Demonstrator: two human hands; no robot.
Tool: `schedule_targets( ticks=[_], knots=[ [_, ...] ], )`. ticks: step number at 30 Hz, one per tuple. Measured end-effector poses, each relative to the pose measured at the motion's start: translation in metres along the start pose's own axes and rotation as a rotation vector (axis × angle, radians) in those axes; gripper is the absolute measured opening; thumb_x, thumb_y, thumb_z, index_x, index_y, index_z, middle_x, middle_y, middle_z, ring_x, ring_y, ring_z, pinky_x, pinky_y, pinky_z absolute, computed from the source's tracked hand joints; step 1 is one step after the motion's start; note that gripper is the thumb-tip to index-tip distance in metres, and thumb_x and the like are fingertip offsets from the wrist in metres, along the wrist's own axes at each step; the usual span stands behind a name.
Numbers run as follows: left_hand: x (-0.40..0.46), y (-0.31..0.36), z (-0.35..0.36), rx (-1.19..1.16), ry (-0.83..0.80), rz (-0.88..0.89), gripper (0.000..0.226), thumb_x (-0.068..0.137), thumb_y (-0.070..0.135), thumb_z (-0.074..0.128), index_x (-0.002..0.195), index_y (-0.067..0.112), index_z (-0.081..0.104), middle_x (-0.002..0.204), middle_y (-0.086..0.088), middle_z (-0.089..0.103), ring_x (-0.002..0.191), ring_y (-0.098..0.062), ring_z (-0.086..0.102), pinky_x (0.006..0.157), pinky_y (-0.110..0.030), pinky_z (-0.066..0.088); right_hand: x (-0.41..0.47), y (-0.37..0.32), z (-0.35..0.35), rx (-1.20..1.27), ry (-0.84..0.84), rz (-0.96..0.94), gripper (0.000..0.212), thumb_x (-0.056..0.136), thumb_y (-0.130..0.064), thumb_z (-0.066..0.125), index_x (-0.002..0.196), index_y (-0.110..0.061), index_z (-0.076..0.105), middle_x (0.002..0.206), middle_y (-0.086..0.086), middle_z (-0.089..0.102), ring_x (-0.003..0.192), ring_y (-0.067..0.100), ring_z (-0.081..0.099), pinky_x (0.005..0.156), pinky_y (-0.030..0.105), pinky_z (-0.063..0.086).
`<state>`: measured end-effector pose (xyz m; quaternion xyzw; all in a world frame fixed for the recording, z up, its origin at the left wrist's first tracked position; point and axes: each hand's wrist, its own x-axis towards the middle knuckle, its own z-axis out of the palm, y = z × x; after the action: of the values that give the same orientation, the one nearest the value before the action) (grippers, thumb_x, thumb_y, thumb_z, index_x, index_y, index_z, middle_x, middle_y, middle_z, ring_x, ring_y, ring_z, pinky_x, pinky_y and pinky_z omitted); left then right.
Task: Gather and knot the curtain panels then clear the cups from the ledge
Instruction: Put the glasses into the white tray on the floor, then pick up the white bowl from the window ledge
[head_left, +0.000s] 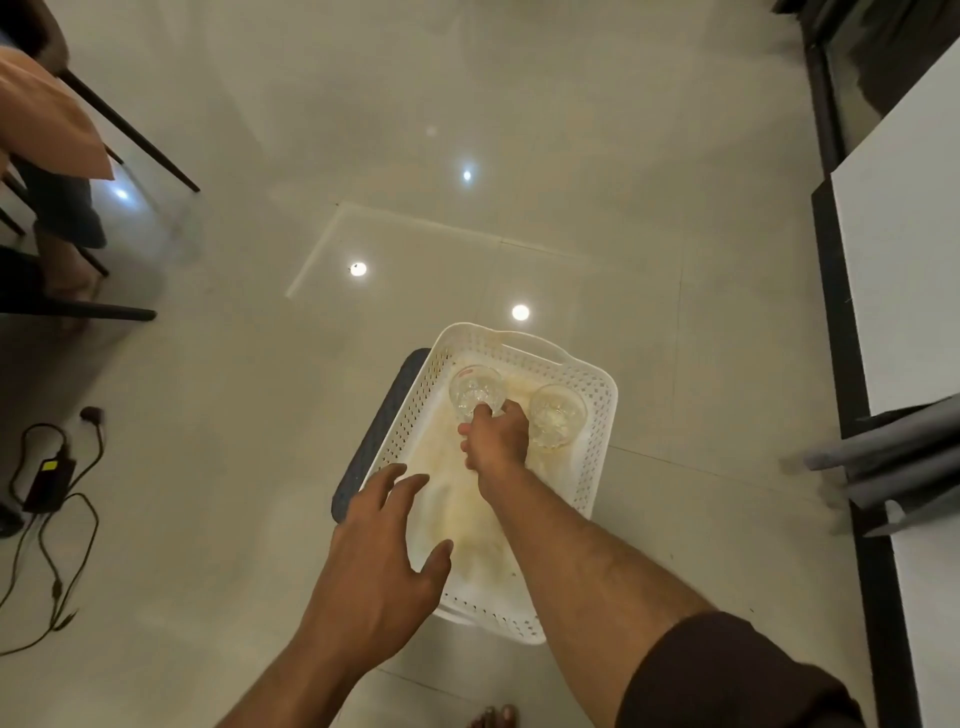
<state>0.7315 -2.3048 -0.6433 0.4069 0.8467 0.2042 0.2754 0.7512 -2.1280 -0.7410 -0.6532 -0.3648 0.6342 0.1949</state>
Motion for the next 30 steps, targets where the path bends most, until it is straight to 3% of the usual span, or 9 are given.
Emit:
schedule_targets(
  ticks=[2, 6, 10, 15, 17, 19, 24, 27, 30],
  knots=[
    [0.004, 0.0, 0.002, -0.001, 0.003, 0.016, 0.068, 0.09, 0.045, 0.067, 0.15, 0.033, 0.038, 0.161, 0.015, 0.025, 0.148, -0.011, 0.027, 0.118, -0.038, 0.033, 0.004, 0.001, -0.002, 0.006, -0.003, -0.001, 0.053, 0.103, -0.028, 0.05, 0.154, -0.02, 0.037, 0.116, 0.016, 0.073, 0.082, 0.023, 0.067, 0.073, 0.036, 0.053],
    [0.012, 0.006, 0.007, 0.007, -0.002, 0.034, 0.069, 0.088, 0.044, 0.069, 0.149, 0.031, 0.04, 0.16, 0.013, 0.028, 0.148, -0.013, 0.028, 0.118, -0.045, 0.035, -0.001, 0.002, -0.007, -0.088, -0.009, -0.032, 0.067, 0.099, -0.05, 0.053, 0.157, -0.024, 0.031, 0.135, 0.012, 0.066, 0.109, 0.031, 0.07, 0.091, 0.043, 0.061],
    [0.018, 0.028, 0.015, 0.025, -0.029, 0.062, 0.071, 0.088, 0.043, 0.069, 0.151, 0.029, 0.039, 0.161, 0.011, 0.028, 0.148, -0.013, 0.028, 0.119, -0.04, 0.033, -0.027, -0.008, -0.046, -0.086, -0.091, -0.047, 0.055, 0.103, -0.047, 0.054, 0.15, -0.021, 0.043, 0.116, 0.008, 0.074, 0.082, 0.019, 0.071, 0.055, 0.023, 0.05],
    [0.016, 0.076, 0.044, 0.078, -0.098, 0.125, 0.068, 0.086, 0.037, 0.074, 0.147, 0.024, 0.046, 0.158, 0.005, 0.035, 0.141, -0.018, 0.038, 0.113, -0.042, 0.038, -0.042, -0.005, -0.132, -0.191, -0.129, -0.184, 0.04, 0.1, -0.05, 0.058, 0.124, -0.019, 0.065, 0.1, 0.003, 0.078, 0.077, 0.014, 0.071, 0.054, 0.021, 0.052],
    [0.013, 0.098, 0.061, 0.096, -0.14, 0.153, 0.068, 0.085, 0.035, 0.075, 0.146, 0.023, 0.047, 0.158, 0.002, 0.037, 0.14, -0.021, 0.039, 0.113, -0.044, 0.038, -0.039, 0.002, -0.18, -0.275, -0.055, -0.246, 0.04, 0.098, -0.054, 0.058, 0.118, -0.02, 0.067, 0.099, 0.0, 0.076, 0.085, 0.015, 0.072, 0.07, 0.033, 0.062],
    [0.013, 0.13, 0.087, 0.119, -0.216, 0.197, 0.07, 0.084, 0.04, 0.074, 0.147, 0.023, 0.046, 0.158, 0.001, 0.036, 0.141, -0.024, 0.037, 0.115, -0.046, 0.037, -0.03, 0.012, -0.247, -0.337, 0.056, -0.251, 0.038, 0.097, -0.053, 0.06, 0.116, -0.022, 0.065, 0.091, -0.004, 0.073, 0.086, 0.016, 0.071, 0.079, 0.035, 0.061],
    [0.011, 0.225, 0.171, 0.159, -0.359, 0.348, 0.07, 0.084, 0.039, 0.076, 0.146, 0.023, 0.048, 0.156, 0.0, 0.037, 0.142, -0.027, 0.039, 0.117, -0.051, 0.036, -0.006, 0.054, -0.432, -0.264, 0.433, -0.123, 0.033, 0.093, -0.043, 0.071, 0.115, -0.02, 0.064, 0.073, -0.011, 0.061, 0.076, 0.015, 0.066, 0.072, 0.025, 0.047],
    [0.004, 0.283, 0.225, 0.185, -0.448, 0.43, 0.072, 0.087, 0.041, 0.073, 0.15, 0.026, 0.042, 0.161, 0.003, 0.03, 0.146, -0.025, 0.033, 0.119, -0.049, 0.034, 0.004, 0.079, -0.53, -0.184, 0.629, -0.074, 0.04, 0.091, -0.04, 0.075, 0.118, -0.014, 0.063, 0.076, -0.008, 0.064, 0.077, 0.019, 0.067, 0.076, 0.032, 0.054],
    [-0.003, 0.336, 0.285, 0.193, -0.517, 0.527, 0.072, 0.087, 0.04, 0.073, 0.15, 0.027, 0.041, 0.16, 0.004, 0.03, 0.144, -0.024, 0.035, 0.117, -0.046, 0.036, 0.011, 0.096, -0.621, -0.104, 0.747, 0.009, 0.05, 0.091, -0.041, 0.074, 0.129, -0.014, 0.058, 0.094, -0.003, 0.065, 0.088, 0.019, 0.064, 0.078, 0.027, 0.045]
  ],
)
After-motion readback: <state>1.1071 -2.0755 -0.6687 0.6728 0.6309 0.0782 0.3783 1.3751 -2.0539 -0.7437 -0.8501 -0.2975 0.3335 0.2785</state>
